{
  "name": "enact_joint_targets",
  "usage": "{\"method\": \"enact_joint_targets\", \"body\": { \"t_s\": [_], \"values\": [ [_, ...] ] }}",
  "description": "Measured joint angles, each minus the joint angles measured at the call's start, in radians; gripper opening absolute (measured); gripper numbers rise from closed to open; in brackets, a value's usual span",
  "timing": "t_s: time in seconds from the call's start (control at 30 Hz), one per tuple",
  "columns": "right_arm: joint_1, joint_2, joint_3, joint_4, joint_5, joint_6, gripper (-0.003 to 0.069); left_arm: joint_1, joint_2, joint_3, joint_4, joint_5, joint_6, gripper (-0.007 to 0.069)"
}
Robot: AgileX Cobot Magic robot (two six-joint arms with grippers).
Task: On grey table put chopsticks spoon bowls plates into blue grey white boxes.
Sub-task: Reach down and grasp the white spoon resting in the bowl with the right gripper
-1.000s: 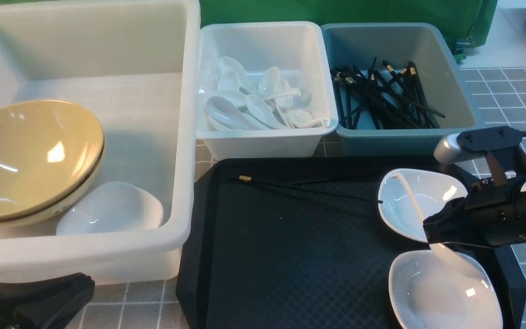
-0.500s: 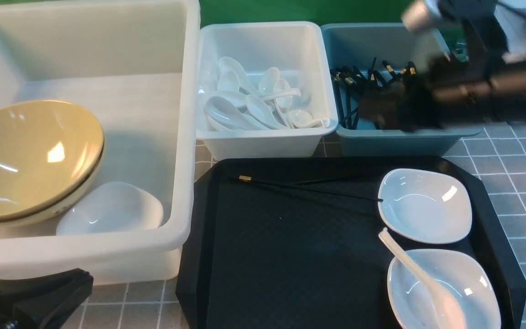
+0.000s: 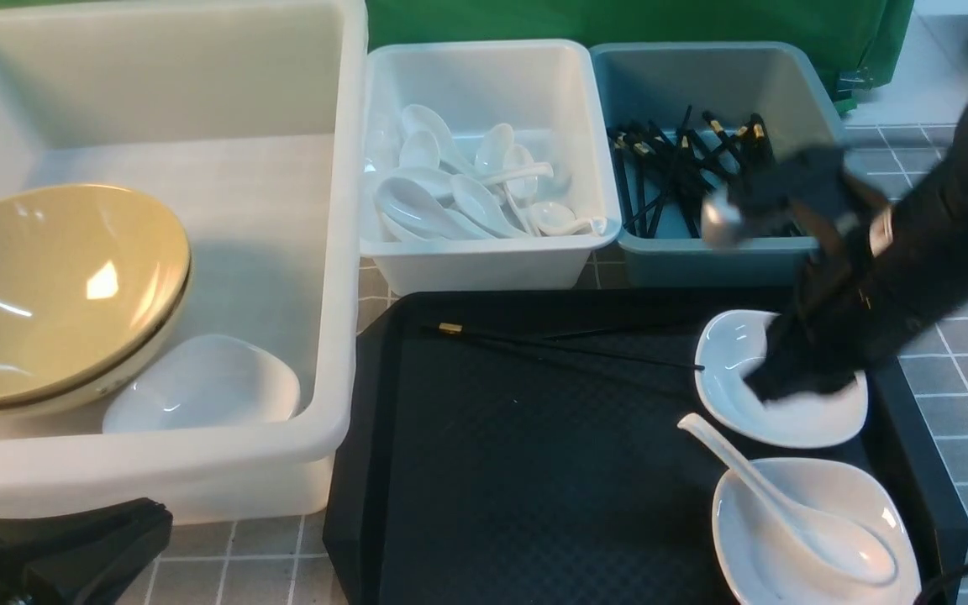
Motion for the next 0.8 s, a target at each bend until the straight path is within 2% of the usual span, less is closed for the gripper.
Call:
{"method": "enact_joint_targets", "body": {
  "t_s": [0.1, 0.23, 0.4, 0.57, 0.8],
  "values": [
    [0.000, 0.004, 0.081, -0.008, -0.028, 0.000, 0.0303, 0.000, 0.000, 0.000, 0.000, -0.003, 0.000, -0.0011],
    [0.008, 0.035, 0.159, -0.009, -0.158, -0.009, 0.0402, 0.000, 0.000, 0.000, 0.000, -0.006, -0.001, -0.0011],
    [0.028, 0.083, 0.165, -0.007, -0.205, -0.035, 0.0405, 0.000, 0.000, 0.000, 0.000, -0.006, -0.010, -0.0011],
    [0.046, 0.119, 0.165, 0.010, -0.223, -0.039, 0.0319, 0.000, 0.000, 0.000, 0.000, -0.006, -0.011, -0.0011],
    [0.050, 0.092, 0.165, 0.005, -0.208, -0.046, 0.0094, 0.000, -0.008, 0.000, 0.000, -0.006, -0.011, -0.0011]
  ]
}}
